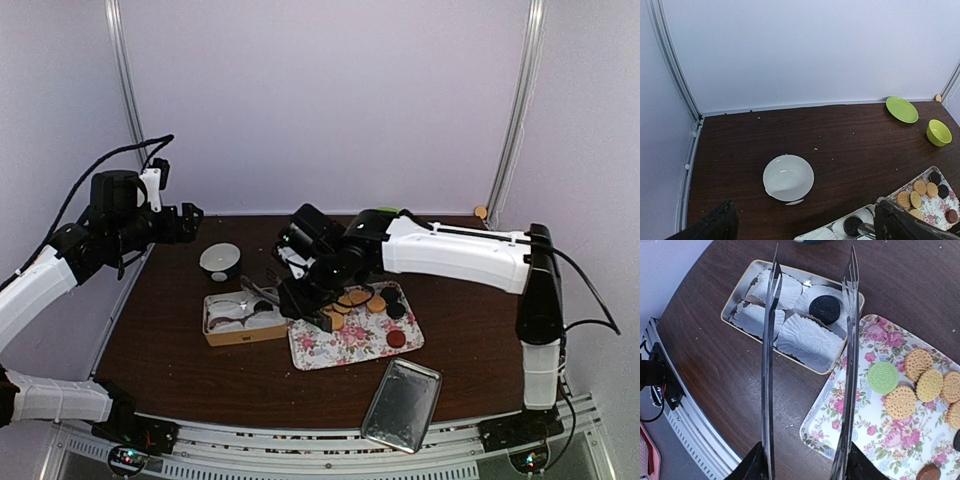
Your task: Pack the cookies
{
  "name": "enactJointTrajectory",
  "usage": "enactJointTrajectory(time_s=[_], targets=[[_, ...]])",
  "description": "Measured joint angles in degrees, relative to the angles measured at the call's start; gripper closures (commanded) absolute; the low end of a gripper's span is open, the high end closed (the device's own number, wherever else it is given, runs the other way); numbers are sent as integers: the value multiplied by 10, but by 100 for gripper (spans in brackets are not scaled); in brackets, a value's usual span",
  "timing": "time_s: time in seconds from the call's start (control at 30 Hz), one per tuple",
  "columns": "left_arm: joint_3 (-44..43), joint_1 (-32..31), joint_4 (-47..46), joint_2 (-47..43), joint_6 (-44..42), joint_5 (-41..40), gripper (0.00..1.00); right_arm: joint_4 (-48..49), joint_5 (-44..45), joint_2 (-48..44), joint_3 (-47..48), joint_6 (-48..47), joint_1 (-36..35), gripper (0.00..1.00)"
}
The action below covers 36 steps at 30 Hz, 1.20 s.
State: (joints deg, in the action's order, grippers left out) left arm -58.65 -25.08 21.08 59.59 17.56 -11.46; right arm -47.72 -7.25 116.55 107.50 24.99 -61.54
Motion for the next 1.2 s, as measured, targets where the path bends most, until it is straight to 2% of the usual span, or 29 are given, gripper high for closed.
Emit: enactJointTrajectory(time_s=[0.13, 0.33, 0.5, 0.73, 1.2], targets=[[0, 0, 0, 0, 1, 0, 3, 5, 15, -90, -51, 2, 2, 53], [0, 0, 0, 0, 1, 0, 3, 8, 56, -248, -177, 3, 5, 53], [0, 0, 0, 0, 1, 0, 3, -5, 79, -318, -294, 8, 5, 53], [0, 0, 0, 0, 2, 2, 3, -13, 90, -351, -424, 25, 9, 53], [0, 0, 0, 8, 4, 8, 3, 71, 64, -343, -469, 41, 39, 53]])
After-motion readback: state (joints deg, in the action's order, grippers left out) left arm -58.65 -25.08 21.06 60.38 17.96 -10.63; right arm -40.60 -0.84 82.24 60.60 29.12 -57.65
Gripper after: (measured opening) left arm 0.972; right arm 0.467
